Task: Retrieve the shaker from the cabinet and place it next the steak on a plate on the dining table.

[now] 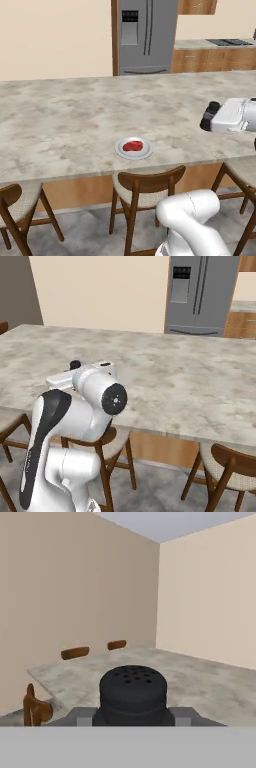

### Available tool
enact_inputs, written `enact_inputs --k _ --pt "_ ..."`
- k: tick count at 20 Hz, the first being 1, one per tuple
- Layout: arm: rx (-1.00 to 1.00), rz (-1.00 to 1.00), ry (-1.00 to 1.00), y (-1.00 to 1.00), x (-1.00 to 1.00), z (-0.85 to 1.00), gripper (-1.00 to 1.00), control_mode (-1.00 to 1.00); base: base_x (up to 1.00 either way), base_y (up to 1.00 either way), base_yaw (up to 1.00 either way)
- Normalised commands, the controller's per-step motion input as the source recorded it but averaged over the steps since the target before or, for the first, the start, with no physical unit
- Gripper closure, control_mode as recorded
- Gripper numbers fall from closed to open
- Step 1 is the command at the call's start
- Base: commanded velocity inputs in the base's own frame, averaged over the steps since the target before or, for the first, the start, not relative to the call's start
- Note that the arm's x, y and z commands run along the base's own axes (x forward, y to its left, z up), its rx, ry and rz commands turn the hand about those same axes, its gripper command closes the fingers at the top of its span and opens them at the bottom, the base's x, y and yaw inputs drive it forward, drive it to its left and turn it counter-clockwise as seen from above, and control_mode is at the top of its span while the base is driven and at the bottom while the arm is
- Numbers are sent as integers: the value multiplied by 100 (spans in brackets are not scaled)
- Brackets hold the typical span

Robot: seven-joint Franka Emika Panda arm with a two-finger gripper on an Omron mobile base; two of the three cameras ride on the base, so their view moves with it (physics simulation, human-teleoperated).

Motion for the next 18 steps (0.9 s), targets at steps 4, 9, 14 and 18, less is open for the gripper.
enact_inputs --k 4,9,14,18 --pt "0 61 0 -30 60 -55 100 -100 0 0 0" --pt "0 42 15 -4 85 -21 100 -100 0 0 0" --pt "0 36 11 -4 80 -25 100 -100 0 0 0" --pt "-3 30 1 -11 45 -37 100 -100 0 0 0"
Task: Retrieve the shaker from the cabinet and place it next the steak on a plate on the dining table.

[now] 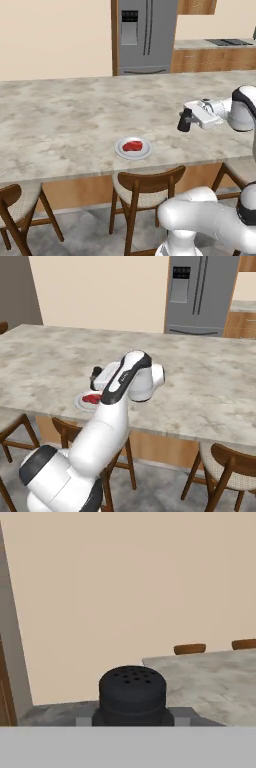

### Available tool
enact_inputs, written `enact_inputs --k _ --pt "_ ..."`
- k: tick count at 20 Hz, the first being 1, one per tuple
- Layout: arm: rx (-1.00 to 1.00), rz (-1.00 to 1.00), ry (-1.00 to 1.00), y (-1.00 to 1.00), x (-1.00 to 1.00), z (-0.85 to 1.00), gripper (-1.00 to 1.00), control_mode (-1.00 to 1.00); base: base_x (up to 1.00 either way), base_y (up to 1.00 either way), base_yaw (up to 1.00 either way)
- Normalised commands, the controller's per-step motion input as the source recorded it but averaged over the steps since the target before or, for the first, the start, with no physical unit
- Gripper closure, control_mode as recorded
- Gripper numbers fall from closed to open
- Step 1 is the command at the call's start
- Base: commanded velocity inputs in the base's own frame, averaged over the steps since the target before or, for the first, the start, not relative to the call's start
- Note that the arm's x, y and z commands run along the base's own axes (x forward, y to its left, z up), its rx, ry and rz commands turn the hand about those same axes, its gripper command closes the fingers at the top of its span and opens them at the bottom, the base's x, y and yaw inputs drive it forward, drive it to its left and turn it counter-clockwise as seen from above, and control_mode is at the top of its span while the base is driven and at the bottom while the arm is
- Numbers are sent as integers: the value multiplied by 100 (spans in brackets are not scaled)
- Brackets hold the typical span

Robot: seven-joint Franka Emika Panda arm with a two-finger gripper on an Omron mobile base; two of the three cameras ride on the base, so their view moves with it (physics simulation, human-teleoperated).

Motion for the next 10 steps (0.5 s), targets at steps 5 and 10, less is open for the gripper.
enact_inputs --k 5,10 --pt "-13 13 -2 0 24 -39 100 -100 0 0 0" --pt "-12 1 0 0 1 -26 100 -100 0 0 0"
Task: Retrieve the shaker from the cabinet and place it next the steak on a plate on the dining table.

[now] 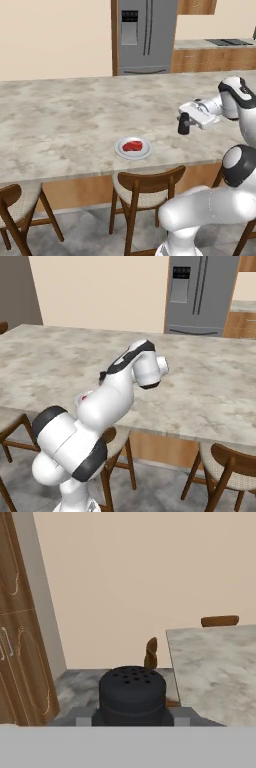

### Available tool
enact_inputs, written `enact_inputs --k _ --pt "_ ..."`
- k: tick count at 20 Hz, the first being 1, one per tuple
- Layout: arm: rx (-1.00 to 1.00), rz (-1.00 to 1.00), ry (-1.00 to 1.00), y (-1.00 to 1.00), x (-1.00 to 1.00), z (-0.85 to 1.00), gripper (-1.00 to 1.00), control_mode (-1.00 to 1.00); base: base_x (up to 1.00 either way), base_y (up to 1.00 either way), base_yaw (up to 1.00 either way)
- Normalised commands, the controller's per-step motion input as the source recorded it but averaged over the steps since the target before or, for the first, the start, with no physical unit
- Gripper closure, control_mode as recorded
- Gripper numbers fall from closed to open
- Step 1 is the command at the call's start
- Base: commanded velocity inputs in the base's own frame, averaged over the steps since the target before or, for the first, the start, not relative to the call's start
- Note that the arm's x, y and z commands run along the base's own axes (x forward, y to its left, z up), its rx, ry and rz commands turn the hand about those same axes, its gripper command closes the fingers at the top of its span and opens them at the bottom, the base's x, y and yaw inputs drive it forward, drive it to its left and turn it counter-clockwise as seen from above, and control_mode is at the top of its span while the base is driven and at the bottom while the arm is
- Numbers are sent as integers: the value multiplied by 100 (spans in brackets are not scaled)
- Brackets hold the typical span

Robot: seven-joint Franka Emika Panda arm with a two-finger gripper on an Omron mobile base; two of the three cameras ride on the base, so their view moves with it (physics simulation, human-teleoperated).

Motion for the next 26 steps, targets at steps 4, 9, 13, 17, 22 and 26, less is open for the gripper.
enact_inputs --k 4,9,13,17,22,26 --pt "-3 0 0 0 0 -31 100 -100 0 0 0" --pt "3 0 0 0 -7 -25 100 -100 0 0 0" --pt "1 -1 0 0 -2 -23 100 -100 0 0 0" --pt "0 -6 -1 4 0 -21 100 -100 0 0 0" --pt "0 -2 -4 10 3 -18 100 -100 0 0 0" --pt "2 0 -2 4 8 -27 100 -100 0 0 0"
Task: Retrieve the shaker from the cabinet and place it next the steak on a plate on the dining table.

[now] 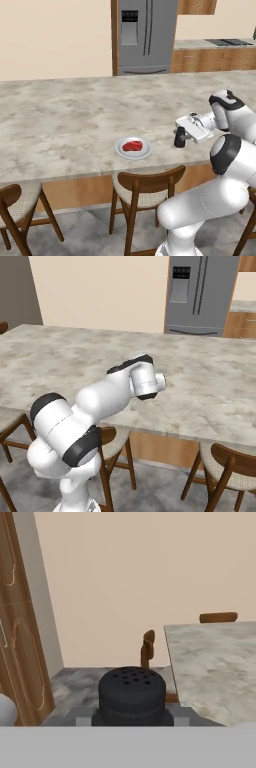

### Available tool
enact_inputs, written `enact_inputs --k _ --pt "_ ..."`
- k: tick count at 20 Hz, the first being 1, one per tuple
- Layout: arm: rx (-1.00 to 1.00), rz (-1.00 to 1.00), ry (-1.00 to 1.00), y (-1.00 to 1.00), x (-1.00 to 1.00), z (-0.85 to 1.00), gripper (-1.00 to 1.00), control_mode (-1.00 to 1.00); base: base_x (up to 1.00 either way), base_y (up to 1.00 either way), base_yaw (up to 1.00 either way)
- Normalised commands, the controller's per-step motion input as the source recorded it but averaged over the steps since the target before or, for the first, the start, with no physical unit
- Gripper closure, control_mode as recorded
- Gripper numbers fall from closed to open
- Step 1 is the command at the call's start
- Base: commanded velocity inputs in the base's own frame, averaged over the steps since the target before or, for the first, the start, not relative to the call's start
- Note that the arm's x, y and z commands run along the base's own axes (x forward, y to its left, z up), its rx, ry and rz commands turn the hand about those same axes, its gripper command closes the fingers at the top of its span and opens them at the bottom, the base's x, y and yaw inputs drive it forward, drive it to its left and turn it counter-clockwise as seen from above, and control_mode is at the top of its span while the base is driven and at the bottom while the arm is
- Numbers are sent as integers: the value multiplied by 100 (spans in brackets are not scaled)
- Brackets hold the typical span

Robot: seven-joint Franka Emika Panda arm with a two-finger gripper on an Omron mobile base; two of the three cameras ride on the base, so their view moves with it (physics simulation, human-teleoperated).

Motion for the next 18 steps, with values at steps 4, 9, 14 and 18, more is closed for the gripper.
enact_inputs --k 4,9,14,18 --pt "0 0 -8 0 27 -13 100 -100 0 0 0" --pt "3 0 -5 0 40 -27 100 -100 0 0 0" --pt "7 0 0 0 16 -29 100 -100 0 0 0" --pt "8 0 0 0 9 -26 100 -100 0 0 0"
